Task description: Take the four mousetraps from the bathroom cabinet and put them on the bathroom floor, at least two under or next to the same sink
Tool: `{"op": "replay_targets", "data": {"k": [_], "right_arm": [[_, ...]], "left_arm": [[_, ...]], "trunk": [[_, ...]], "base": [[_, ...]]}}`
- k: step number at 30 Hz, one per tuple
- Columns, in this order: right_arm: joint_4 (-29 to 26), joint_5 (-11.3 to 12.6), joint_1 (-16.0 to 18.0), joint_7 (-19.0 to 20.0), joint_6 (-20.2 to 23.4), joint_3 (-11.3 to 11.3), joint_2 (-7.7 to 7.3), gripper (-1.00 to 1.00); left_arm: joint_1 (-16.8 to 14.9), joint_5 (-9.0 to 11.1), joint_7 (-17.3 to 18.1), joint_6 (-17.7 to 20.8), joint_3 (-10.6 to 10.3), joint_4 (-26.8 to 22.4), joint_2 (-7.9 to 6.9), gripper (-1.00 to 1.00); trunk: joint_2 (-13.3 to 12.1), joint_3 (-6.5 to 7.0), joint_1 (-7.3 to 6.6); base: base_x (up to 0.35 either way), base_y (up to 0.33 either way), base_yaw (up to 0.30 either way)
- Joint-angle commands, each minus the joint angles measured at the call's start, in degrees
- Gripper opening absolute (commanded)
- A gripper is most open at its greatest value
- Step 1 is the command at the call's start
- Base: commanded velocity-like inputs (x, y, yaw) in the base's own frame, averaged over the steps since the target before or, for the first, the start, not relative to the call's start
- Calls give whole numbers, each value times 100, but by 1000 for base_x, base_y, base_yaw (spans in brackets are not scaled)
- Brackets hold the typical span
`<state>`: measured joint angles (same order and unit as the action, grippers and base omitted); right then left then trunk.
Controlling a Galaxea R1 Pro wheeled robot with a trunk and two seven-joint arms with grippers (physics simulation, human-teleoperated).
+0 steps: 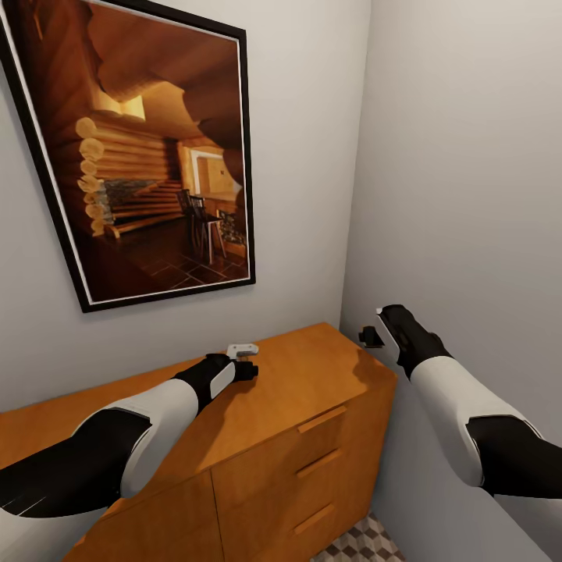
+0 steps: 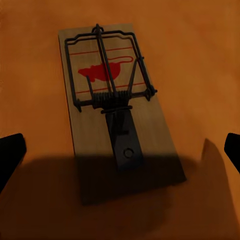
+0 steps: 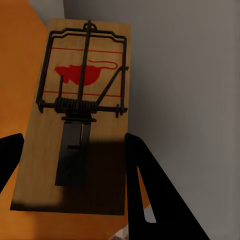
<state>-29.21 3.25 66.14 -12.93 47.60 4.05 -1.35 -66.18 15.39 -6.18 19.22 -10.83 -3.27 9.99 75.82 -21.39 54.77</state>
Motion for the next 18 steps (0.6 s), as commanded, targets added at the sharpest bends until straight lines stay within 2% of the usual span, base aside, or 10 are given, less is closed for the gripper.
{"op": "replay_targets", "data": {"k": [1, 17, 18], "right_arm": [[-6, 49, 4, -49, 26, 45, -10, -100], [-6, 47, 4, -52, 22, 46, -14, -100], [-6, 46, 4, -52, 22, 45, -14, -100]], "left_arm": [[0, 68, -32, 34, -16, -7, 1, 100], [0, 69, -24, 15, -10, -7, 1, 100], [0, 69, -23, 20, -9, -7, 1, -100]], "trunk": [[4, -8, 0], [4, -8, 0], [4, -8, 0]], "base": [[0, 0, 0], [0, 0, 0], [0, 0, 0]]}}
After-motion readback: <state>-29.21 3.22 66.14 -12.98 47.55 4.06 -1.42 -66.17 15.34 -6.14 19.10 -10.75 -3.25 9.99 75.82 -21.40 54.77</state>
